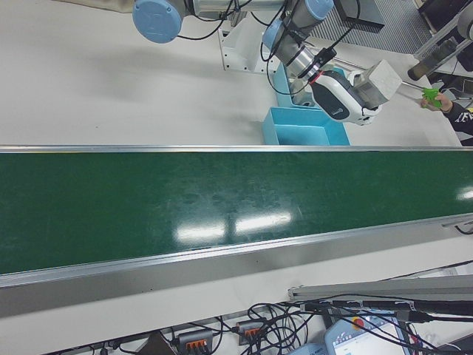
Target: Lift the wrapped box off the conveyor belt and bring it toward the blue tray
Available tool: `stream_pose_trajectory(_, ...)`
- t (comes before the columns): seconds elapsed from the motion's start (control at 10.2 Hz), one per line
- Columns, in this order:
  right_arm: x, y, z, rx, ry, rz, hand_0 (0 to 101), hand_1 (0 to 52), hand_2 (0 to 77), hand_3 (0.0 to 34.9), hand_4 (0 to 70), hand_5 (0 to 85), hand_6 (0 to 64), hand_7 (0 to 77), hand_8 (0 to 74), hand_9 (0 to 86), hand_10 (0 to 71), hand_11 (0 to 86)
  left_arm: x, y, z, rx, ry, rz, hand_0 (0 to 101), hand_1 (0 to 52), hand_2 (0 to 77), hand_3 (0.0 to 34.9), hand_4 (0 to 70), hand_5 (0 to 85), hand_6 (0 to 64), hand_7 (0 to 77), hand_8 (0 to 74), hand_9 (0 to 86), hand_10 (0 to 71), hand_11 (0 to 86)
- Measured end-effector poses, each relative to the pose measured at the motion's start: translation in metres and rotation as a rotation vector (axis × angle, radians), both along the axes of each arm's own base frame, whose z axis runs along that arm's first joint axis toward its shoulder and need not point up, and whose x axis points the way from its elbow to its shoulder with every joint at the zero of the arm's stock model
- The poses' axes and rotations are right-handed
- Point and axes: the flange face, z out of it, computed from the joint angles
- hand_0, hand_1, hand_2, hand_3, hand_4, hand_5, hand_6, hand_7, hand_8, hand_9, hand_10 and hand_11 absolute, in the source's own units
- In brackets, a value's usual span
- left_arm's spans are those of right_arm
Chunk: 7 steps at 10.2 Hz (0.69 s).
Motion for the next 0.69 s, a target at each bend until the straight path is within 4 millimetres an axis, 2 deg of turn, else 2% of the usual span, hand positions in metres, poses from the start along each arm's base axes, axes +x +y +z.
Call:
stream_pose_trajectory(0.1,0.0007,0.0015,-0.0016,0.003,-0.005,-0.005,50,20.2,14.7,0.0,19.6,27.3,33.8,16.9,0.0,23.5,0.0,9.3,0.0000,0.0000,0.0000,0.000,0.000,0.000,0,0.0,1.1,0.0,0.0,1.1,0.5,0.5,0.5,0.5,0.5,0.5)
stream_pose_trajectory(0.2,0.0011,0.0025,-0.0024,0.002,-0.008,-0.011,50,20.2,14.7,0.0,19.6,27.3,33.8,16.9,0.0,23.5,0.0,9.3,0.0000,0.0000,0.0000,0.000,0.000,0.000,0,0.0,1.1,0.0,0.0,1.1,0.5,0.5,0.5,0.0,0.5,0.5)
stream_pose_trajectory(0.3,0.0013,0.0030,-0.0028,0.001,-0.012,-0.014,50,10.4,3.8,0.0,14.2,9.3,15.3,1.6,0.0,1.6,0.0,1.6,0.0000,0.0000,0.0000,0.000,0.000,0.000,0,0.0,1.1,0.0,0.0,1.1,0.5,0.5,0.5,0.5,0.5,0.5)
stream_pose_trajectory(0.39,0.0012,0.0032,-0.0028,-0.001,-0.013,-0.016,50,10.4,3.8,0.0,14.2,9.3,15.3,1.6,0.0,1.6,0.0,1.6,0.0000,0.0000,0.0000,0.000,0.000,0.000,0,0.0,1.1,0.0,0.0,1.1,0.5,0.5,0.5,0.5,0.5,0.5)
stream_pose_trajectory(0.49,0.0009,0.0035,-0.0026,-0.003,-0.014,-0.018,52,16.4,9.3,0.0,15.8,15.8,0.0,4.9,0.0,1.1,0.0,1.6,0.0000,0.0000,0.0000,0.000,0.000,0.000,0,0.0,0.5,0.0,0.0,1.1,0.5,0.5,0.5,0.5,0.5,0.5)
stream_pose_trajectory(0.59,0.0011,0.0041,-0.0031,-0.004,-0.017,-0.016,52,18.0,7.1,0.0,15.8,15.8,0.0,4.9,0.0,1.1,0.0,1.6,0.0000,0.0000,0.0000,0.000,0.000,0.000,0,0.0,0.5,0.0,0.0,1.1,0.5,0.5,0.5,0.5,0.5,0.5)
stream_pose_trajectory(0.69,0.0043,0.0054,-0.0060,-0.003,-0.030,-0.012,52,18.0,7.1,0.0,15.8,17.5,7.1,4.9,0.0,1.1,0.0,1.6,0.0000,0.0000,0.0000,0.000,0.000,0.000,0,0.0,0.5,0.0,0.0,1.1,0.5,0.5,0.5,0.5,0.5,0.5)
